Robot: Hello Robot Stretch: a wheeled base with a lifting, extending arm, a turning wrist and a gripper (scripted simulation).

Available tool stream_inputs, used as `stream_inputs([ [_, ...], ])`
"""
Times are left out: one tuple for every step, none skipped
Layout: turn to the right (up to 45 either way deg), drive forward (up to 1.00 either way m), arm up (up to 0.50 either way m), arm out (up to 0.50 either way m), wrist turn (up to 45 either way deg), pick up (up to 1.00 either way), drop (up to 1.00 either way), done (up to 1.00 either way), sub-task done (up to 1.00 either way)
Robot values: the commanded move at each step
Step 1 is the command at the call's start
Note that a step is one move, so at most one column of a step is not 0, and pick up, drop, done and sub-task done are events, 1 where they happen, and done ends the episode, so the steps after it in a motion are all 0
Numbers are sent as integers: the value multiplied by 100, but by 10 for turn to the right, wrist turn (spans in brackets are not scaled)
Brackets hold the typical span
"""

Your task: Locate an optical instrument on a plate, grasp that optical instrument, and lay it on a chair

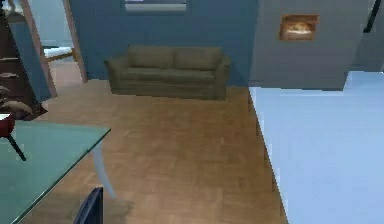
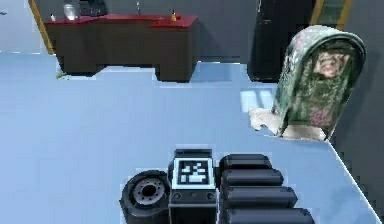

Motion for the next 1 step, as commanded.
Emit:
stream_inputs([
  [450,0,0,0,0,0,0,0,0],
])
